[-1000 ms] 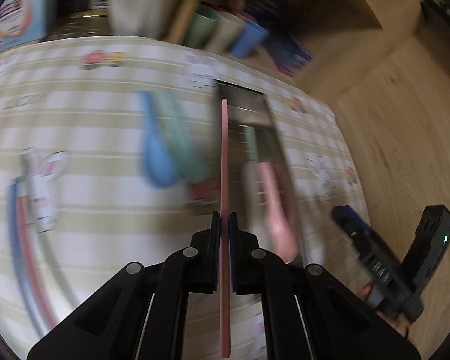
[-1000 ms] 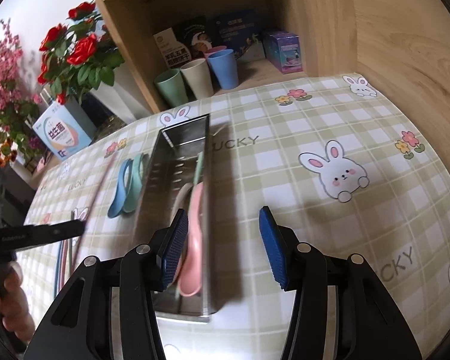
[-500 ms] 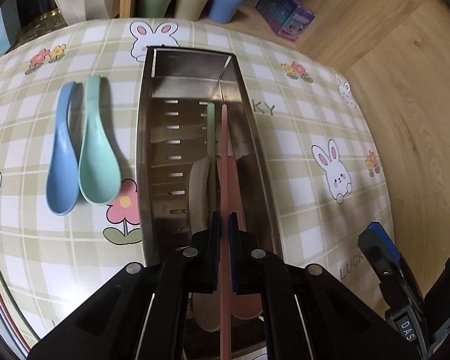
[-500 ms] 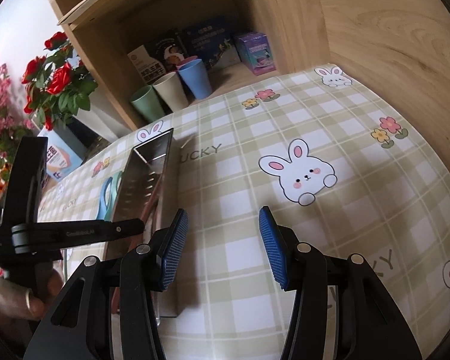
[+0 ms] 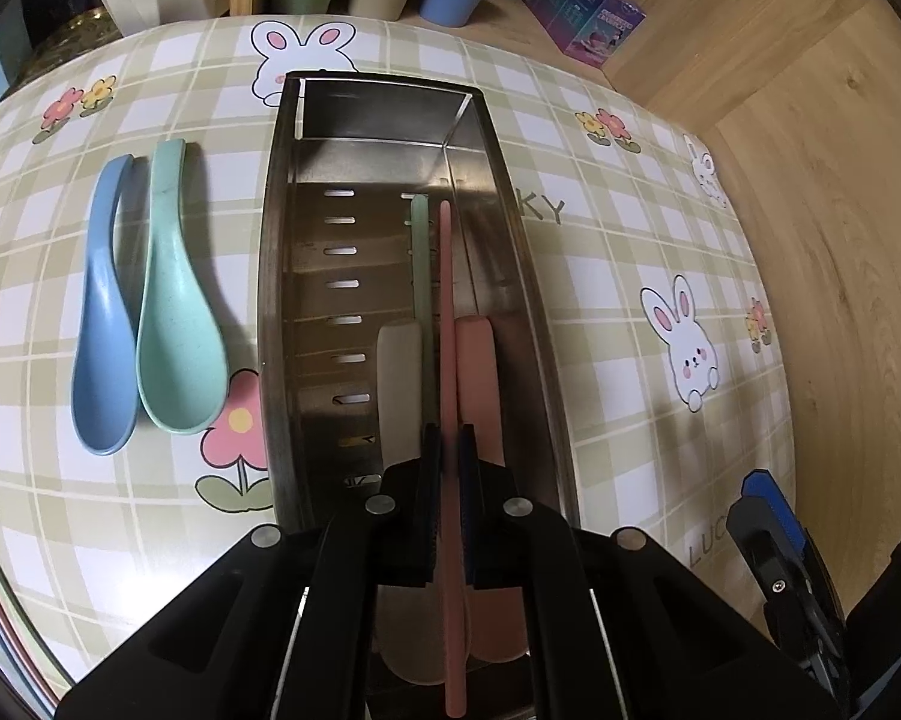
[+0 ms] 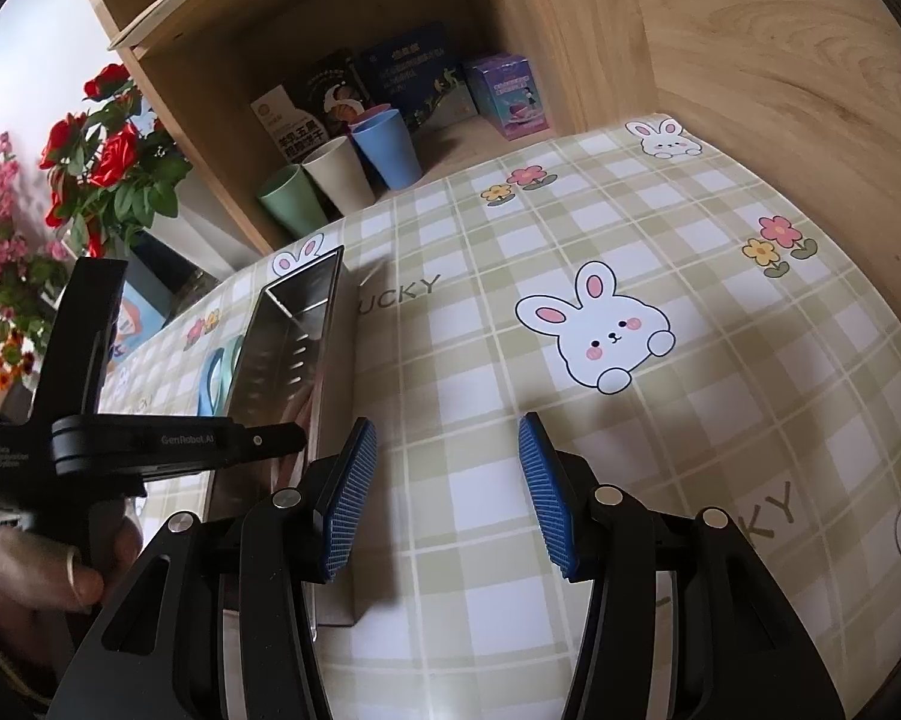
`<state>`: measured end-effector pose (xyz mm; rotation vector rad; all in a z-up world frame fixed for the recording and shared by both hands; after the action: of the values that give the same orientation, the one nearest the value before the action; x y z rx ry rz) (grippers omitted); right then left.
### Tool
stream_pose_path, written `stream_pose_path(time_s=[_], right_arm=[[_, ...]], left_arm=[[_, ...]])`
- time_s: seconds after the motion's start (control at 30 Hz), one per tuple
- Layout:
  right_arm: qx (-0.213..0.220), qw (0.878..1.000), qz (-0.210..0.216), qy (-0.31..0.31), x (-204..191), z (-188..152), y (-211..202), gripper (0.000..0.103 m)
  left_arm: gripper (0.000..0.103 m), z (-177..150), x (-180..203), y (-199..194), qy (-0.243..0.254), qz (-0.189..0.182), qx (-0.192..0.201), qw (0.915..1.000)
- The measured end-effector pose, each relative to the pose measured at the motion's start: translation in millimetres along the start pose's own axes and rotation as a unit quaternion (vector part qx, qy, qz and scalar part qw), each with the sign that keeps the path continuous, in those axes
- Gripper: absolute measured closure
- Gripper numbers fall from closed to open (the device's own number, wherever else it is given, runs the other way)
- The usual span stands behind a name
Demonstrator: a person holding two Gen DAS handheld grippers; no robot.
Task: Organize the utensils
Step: 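Lower the pink chopstick into the steel caddy and open the left tool, then grasp a blue chopstick from the table with the left tool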
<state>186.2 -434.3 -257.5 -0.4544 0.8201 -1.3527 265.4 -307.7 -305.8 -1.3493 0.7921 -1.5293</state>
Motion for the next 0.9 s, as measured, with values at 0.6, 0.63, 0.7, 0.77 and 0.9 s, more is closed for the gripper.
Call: stream_pose_path(time_s=[0.6, 0.63, 0.7, 0.77, 0.9], right_arm=[[0.016, 1.0, 0.006, -0.011, -60, 2, -18, 0.054], [0.016, 1.0, 0.012, -0.014, -70, 0, -17, 0.054], [0.014, 0.999, 0.023, -0.02, -89, -3, -13, 0.054], [0.012, 0.999, 0.031, -0.026, -104, -7, -10, 0.054], [0.006, 0.998, 0.044, -0.038, -131, -13, -6, 0.054]], left_arm=[[0.081, 2, -96, -131, 0.065, -0.012, 0.111, 0.9916], [0.081, 1, -118, -140, 0.059, 0.0, 0.122, 0.9908], [0.081, -2, -156, -154, 0.041, 0.015, 0.133, 0.9902], [0.081, -9, -198, -164, 0.013, 0.027, 0.133, 0.9907], [0.081, -29, -258, -169, -0.023, 0.054, 0.128, 0.9901]])
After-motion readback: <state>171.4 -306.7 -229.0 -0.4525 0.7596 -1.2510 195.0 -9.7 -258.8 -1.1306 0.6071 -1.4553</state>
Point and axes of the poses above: each gripper's, at about its wrist camera, not at the fingertips, and y roughly the way its jaws point, x to its right, z to its top, the point moved 9 cm from there along y, roughly the way its jaws point, and after that the axes turned 12 degrees about -y, right-handed, at the moved point
